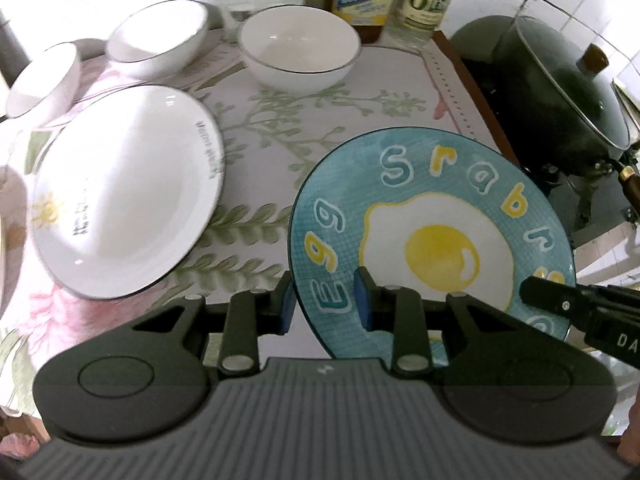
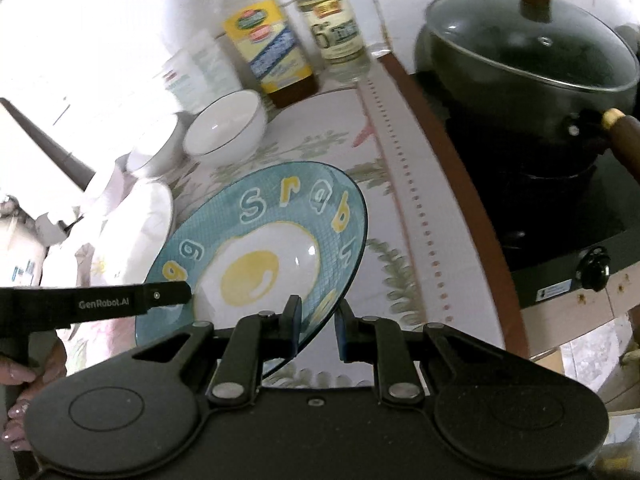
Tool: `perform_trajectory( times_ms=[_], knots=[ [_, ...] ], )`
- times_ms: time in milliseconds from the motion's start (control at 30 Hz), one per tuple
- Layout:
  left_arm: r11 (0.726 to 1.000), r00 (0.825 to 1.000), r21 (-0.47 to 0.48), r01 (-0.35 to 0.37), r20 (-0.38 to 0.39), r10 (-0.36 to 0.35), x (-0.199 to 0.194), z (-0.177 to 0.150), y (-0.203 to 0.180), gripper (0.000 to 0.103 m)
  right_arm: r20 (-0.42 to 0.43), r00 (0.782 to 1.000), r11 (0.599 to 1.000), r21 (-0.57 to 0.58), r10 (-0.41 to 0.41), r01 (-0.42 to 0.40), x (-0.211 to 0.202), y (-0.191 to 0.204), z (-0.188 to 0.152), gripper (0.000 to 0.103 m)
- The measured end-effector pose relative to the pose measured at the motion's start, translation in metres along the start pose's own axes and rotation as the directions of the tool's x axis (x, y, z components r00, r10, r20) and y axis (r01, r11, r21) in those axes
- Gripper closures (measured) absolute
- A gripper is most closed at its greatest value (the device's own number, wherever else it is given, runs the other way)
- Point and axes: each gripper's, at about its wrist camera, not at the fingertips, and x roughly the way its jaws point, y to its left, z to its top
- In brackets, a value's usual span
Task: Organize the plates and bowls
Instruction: 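Carry the blue egg plate onto the white sun plate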
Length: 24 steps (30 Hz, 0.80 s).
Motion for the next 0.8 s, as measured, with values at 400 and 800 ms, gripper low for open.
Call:
perform_trajectory(
  times_ms=[400, 800],
  knots=[
    [0.998, 0.997, -0.063, -0.024, 0.065, 0.028, -0.081, -0.027, 0.056, 0.074, -0.028, 0.997, 0.993, -0.092, 0.066, -0.068, -0.032, 0.077, 0.008, 0.081],
    [0.99, 0.989, -0.135, -0.029, 0.137, 0.048, -0.137, -0.036, 0.128, 0.074, -0.014, 0.994, 0.976, -0.188, 0.112, -0.112, -0.038, 0.159, 0.026, 0.081]
  ],
)
